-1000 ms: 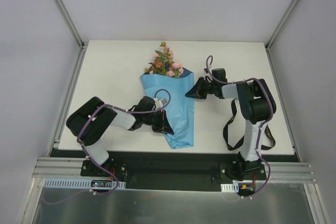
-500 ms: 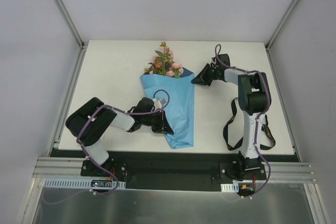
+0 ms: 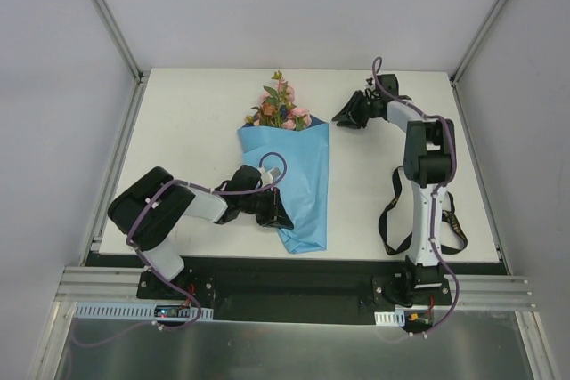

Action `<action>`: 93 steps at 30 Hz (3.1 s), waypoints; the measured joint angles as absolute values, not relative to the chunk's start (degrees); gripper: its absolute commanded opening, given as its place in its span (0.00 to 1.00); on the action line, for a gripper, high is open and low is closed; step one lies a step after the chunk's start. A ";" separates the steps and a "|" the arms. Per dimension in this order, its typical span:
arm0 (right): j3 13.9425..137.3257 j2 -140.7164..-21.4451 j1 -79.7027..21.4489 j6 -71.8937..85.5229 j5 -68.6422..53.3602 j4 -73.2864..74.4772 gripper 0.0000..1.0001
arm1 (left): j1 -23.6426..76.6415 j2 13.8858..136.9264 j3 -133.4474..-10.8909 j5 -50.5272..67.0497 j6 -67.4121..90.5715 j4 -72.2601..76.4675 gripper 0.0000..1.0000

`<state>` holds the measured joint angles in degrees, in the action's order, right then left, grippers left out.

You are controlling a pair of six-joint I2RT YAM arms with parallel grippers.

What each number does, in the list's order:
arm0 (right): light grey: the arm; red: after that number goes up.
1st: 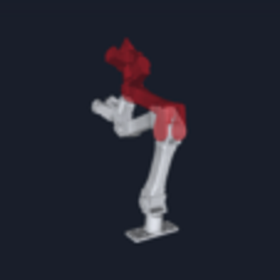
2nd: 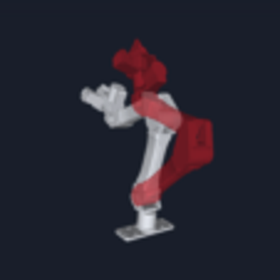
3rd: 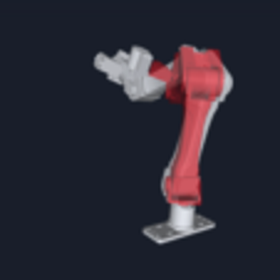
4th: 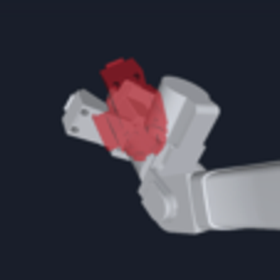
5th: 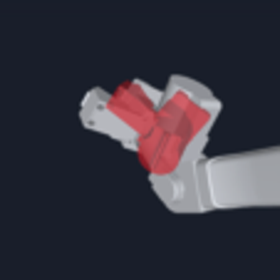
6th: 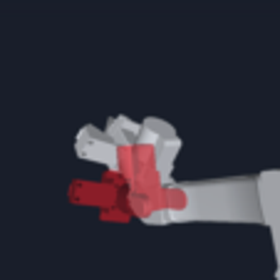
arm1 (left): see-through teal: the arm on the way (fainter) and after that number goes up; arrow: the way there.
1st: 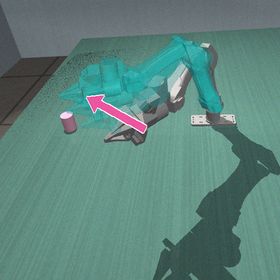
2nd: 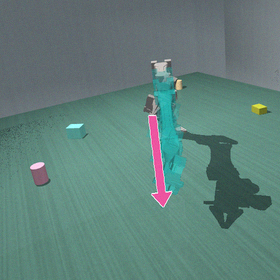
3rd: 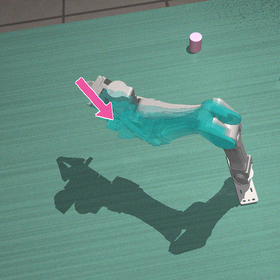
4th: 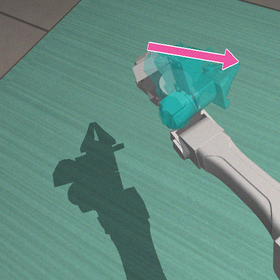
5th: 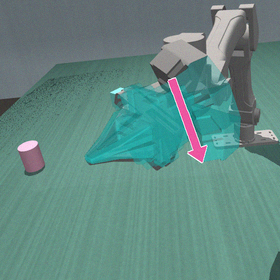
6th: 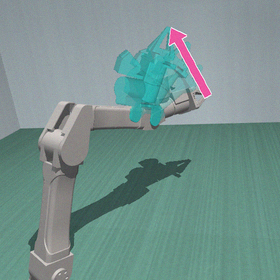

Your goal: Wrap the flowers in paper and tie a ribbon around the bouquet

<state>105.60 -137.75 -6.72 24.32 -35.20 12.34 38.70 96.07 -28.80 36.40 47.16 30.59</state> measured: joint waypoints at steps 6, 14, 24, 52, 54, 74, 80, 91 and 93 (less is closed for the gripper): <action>81.60 -114.72 -7.09 16.93 -33.85 13.87 0.44 | 39.07 92.33 -29.19 36.47 46.04 26.85 0.36; 50.43 -86.28 -19.29 15.38 -35.73 5.56 0.19 | 39.44 86.52 -32.93 37.45 43.94 19.14 0.33; 30.63 -82.85 -30.28 19.64 -36.42 -3.40 0.06 | 40.91 84.86 -32.12 37.39 43.97 18.28 0.12; 41.78 -101.95 -19.25 30.20 -39.86 -10.15 0.04 | 41.65 90.54 -24.88 36.62 45.21 26.79 0.00; 46.13 -104.57 -18.41 29.95 -39.72 -7.88 0.04 | 41.65 91.11 -24.88 36.99 45.52 27.62 0.00; 99.00 -136.40 -10.31 30.68 -41.25 3.01 0.09 | 41.65 93.51 -25.87 38.79 46.17 29.19 0.12; 101.91 -132.66 -9.78 26.50 -40.80 7.44 0.30 | 41.69 88.99 -26.52 38.04 45.19 24.03 0.38; 76.29 -90.63 -9.56 10.96 -32.75 19.59 0.67 | 33.47 63.70 -30.20 33.80 40.60 3.75 0.99; 69.06 -82.96 -9.67 9.39 -32.53 20.12 0.69 | 30.04 59.92 -30.17 34.02 40.10 0.86 0.99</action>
